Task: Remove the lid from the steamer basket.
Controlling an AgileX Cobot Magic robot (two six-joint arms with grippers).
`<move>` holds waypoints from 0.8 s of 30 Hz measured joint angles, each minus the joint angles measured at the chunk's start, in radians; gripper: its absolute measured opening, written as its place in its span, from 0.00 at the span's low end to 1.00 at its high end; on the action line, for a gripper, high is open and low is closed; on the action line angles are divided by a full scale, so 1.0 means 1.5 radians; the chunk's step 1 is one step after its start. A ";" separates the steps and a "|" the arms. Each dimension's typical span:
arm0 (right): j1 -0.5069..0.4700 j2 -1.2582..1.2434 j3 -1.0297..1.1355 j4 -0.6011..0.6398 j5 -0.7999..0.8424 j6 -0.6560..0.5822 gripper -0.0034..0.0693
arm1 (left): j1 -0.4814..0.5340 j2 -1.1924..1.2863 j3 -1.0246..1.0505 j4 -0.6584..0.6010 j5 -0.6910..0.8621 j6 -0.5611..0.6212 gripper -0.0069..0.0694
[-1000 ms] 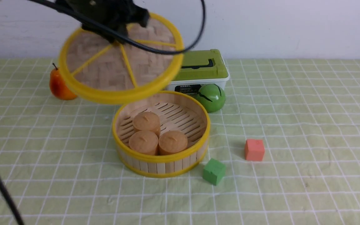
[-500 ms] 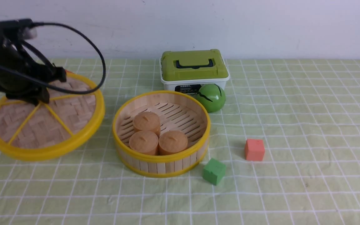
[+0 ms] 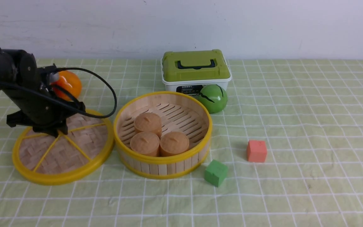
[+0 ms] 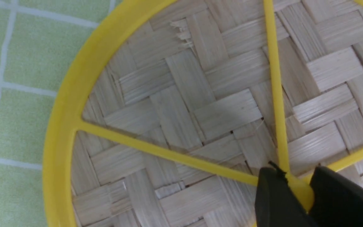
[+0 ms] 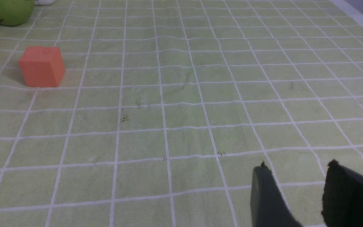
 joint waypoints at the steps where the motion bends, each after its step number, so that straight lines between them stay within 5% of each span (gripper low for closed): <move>1: 0.000 0.000 0.000 0.000 0.000 0.000 0.38 | 0.000 -0.005 0.000 -0.001 -0.001 -0.004 0.37; 5: 0.000 0.000 0.000 0.000 0.000 0.000 0.38 | 0.000 -0.041 0.001 -0.001 0.014 -0.006 0.50; 10: 0.000 0.000 0.000 0.000 0.000 0.000 0.38 | 0.000 -0.157 0.001 -0.009 0.037 0.014 0.50; 19: 0.000 0.000 0.000 0.000 0.000 0.000 0.38 | -0.001 -0.558 0.093 -0.142 -0.047 0.126 0.10; 24: 0.000 0.000 0.000 0.000 0.000 0.000 0.38 | -0.001 -0.725 0.262 -0.227 -0.054 0.218 0.07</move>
